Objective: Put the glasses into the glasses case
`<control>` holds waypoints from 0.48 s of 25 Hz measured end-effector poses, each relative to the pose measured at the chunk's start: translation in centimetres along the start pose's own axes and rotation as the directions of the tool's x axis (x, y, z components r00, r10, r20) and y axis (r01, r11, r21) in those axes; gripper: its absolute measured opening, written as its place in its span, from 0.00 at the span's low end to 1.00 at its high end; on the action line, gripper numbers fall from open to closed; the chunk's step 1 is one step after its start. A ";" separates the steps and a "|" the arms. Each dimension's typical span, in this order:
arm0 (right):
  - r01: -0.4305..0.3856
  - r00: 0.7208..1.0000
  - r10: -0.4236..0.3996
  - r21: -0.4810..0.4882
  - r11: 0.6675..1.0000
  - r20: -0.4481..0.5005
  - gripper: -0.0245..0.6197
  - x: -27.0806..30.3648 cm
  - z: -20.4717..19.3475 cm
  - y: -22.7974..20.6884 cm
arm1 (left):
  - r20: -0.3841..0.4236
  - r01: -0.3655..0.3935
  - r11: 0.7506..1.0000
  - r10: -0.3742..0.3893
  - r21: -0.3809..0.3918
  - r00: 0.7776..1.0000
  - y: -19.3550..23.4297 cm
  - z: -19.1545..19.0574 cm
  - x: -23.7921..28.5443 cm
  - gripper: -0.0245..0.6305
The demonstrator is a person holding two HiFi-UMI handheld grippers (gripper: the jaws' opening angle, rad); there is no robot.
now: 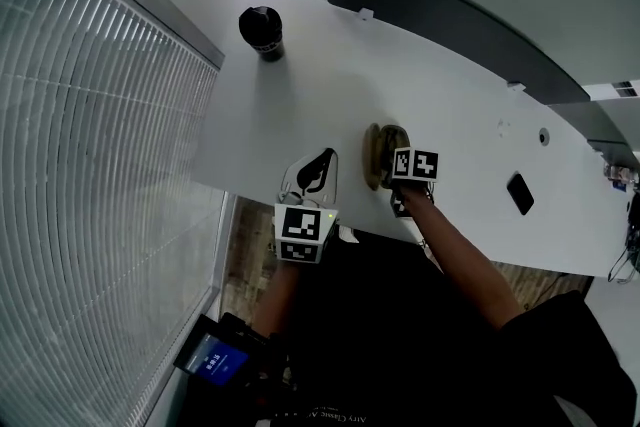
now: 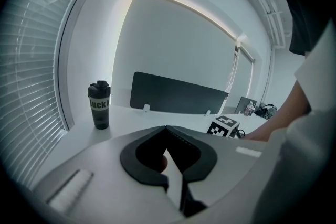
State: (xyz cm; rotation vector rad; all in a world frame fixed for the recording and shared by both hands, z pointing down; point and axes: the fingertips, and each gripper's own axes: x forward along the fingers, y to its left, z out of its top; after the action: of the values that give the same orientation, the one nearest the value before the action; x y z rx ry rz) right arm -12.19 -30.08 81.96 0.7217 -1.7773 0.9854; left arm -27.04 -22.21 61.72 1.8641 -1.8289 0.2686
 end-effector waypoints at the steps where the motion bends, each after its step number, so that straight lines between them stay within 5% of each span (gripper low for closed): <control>1: 0.002 1.000 -0.002 -0.008 1.000 0.003 0.20 0.0 0.0 -0.2 | 0.000 0.002 1.000 -0.002 0.000 1.000 0.0 0.1 0.1 0.05; 7: 0.007 1.000 -0.007 -0.023 1.000 0.006 0.23 -0.6 -0.1 0.3 | -0.001 0.010 1.000 -0.010 0.008 1.000 -0.1 0.5 0.0 0.05; 12: -0.070 0.996 0.075 -0.097 0.993 0.053 0.27 -2.3 0.3 1.7 | -0.008 0.045 0.999 -0.045 0.027 0.999 -1.4 0.5 0.5 0.05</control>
State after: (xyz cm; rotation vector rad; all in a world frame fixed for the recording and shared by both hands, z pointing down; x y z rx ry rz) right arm -12.86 -29.37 79.21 0.6346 -1.8980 0.9295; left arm -25.76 -22.90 61.22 1.9181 -1.7843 0.2856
